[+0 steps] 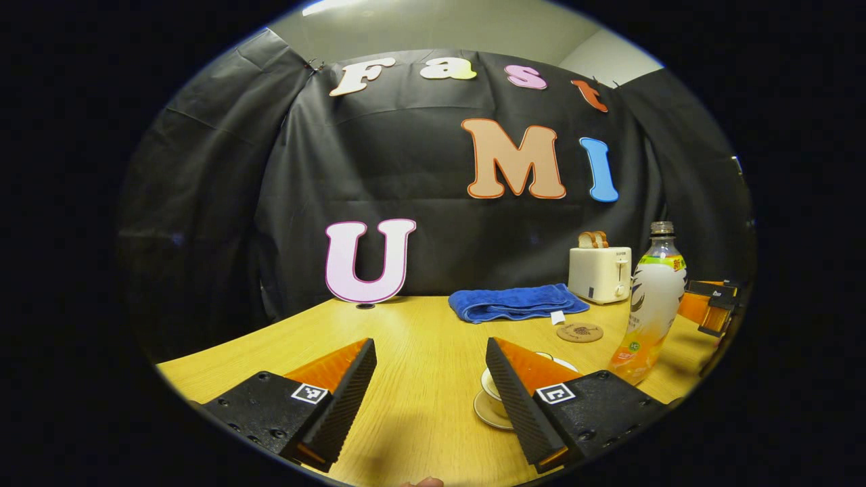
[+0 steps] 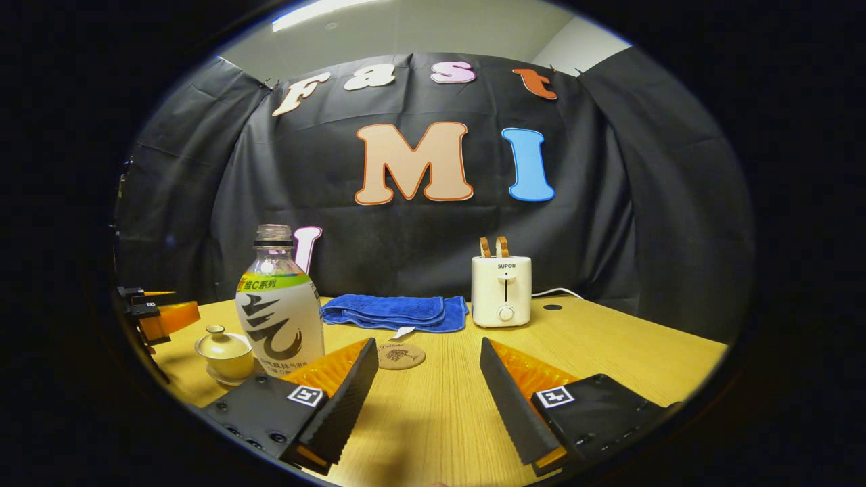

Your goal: Open the teacup lid with one hand, grasp the water bottle and pour water into the teacup with the other hand; after pouring, place the water bottle on the coaster and then close the teacup lid.

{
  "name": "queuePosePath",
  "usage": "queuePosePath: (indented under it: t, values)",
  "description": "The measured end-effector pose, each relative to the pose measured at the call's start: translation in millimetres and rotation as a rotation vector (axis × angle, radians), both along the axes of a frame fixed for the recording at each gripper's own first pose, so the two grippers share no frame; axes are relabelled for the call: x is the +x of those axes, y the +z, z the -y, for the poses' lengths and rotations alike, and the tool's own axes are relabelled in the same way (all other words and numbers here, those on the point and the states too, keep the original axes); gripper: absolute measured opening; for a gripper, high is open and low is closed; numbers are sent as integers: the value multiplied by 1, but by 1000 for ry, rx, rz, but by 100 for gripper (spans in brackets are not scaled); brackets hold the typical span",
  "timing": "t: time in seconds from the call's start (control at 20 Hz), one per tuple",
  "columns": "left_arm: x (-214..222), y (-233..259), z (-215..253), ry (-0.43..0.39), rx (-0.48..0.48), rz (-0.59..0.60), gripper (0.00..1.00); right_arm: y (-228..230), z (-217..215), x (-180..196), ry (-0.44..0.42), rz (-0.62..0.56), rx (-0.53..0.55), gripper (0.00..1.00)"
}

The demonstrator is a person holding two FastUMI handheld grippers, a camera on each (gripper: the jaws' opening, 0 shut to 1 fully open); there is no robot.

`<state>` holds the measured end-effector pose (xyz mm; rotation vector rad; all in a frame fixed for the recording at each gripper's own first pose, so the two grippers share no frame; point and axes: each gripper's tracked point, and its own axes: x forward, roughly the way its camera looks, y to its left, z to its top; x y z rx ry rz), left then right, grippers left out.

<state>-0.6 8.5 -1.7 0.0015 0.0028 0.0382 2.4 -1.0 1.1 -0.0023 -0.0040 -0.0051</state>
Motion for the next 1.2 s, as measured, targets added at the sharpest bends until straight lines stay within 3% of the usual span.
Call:
queuePosePath:
  t: [0.45, 0.8, 1.2]
  values:
    - [0, 0, 7, -24, -5, 1, 95, 0, 0, 0, 0, -1, 1, 94]
    - [1, -4, 40, -108, -34, -24, 95, 1, 0, 0, 1, 1, 1, 97]
    - [2, -4, 82, -202, 33, -26, 96, 0, -2, 2, 10, 0, 1, 97]
